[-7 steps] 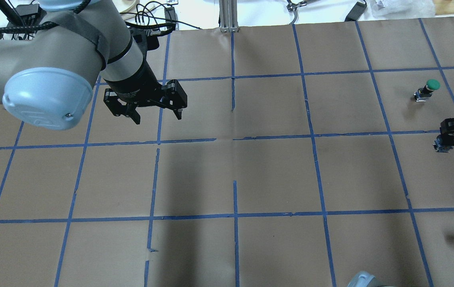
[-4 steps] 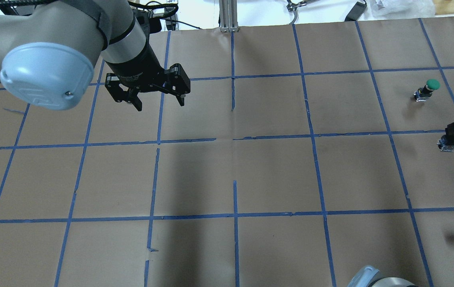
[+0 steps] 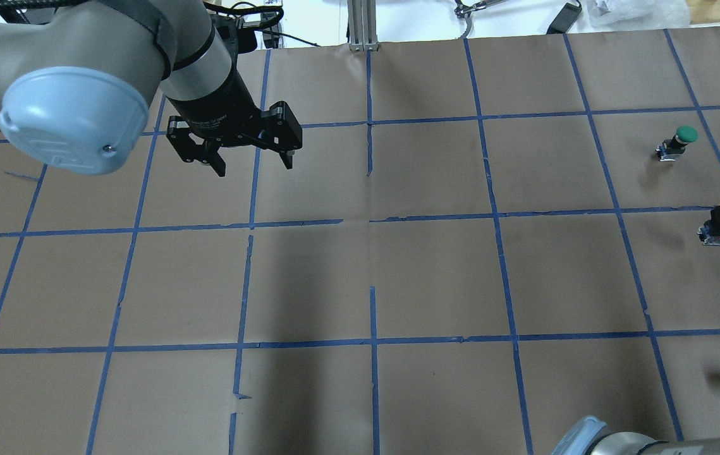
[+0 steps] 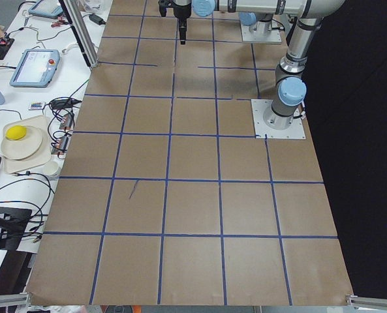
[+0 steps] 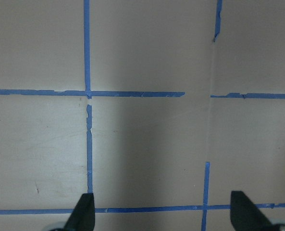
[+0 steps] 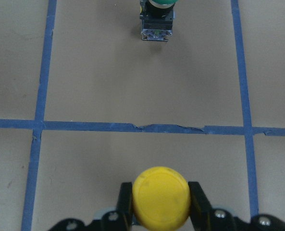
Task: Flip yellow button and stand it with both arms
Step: 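Carry the button cap-up with the right gripper toward the green button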
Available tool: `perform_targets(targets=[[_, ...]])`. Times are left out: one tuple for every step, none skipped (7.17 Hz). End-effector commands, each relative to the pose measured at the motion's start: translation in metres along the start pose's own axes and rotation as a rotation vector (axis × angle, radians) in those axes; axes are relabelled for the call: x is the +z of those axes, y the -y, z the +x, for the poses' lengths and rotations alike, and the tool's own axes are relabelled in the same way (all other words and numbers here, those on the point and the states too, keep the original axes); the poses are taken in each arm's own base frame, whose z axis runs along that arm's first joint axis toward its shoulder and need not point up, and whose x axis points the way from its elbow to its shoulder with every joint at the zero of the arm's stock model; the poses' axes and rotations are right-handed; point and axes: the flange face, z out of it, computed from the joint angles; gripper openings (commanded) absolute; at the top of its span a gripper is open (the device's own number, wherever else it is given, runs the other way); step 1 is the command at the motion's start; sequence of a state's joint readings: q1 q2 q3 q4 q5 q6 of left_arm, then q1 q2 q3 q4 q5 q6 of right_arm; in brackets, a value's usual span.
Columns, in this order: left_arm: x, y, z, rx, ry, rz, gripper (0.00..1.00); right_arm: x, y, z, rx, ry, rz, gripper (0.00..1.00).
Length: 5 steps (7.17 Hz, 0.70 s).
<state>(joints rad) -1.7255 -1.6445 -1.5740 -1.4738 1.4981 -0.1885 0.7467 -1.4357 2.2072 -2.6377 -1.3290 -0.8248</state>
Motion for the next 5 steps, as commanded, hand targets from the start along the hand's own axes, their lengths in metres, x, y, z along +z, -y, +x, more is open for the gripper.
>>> perform_targets(targets=[[-0.0012,0.001,-0.0005,-0.001,0.001,0.0,1.0,0.0075,-0.0094,-0.0027,0.009,0.011,-0.01,0.09],[-0.0014,0.0012,-0.0004,-0.001,0.0,0.002,1.0,0.0079,-0.0099,-0.0033,0.009,0.014,-0.01,0.09],[-0.0021,0.0014,-0.0003,-0.001,0.0,0.003,1.0,0.0099,-0.0106,-0.003,0.012,0.016,-0.015,0.09],[-0.0021,0.0014,-0.0003,-0.001,0.0,0.003,1.0,0.0112,-0.0115,-0.0034,0.013,0.018,-0.019,0.11],[-0.0027,0.0028,0.0,-0.003,0.0,0.005,1.0,0.0118,-0.0117,-0.0034,0.014,0.019,-0.02,0.13]])
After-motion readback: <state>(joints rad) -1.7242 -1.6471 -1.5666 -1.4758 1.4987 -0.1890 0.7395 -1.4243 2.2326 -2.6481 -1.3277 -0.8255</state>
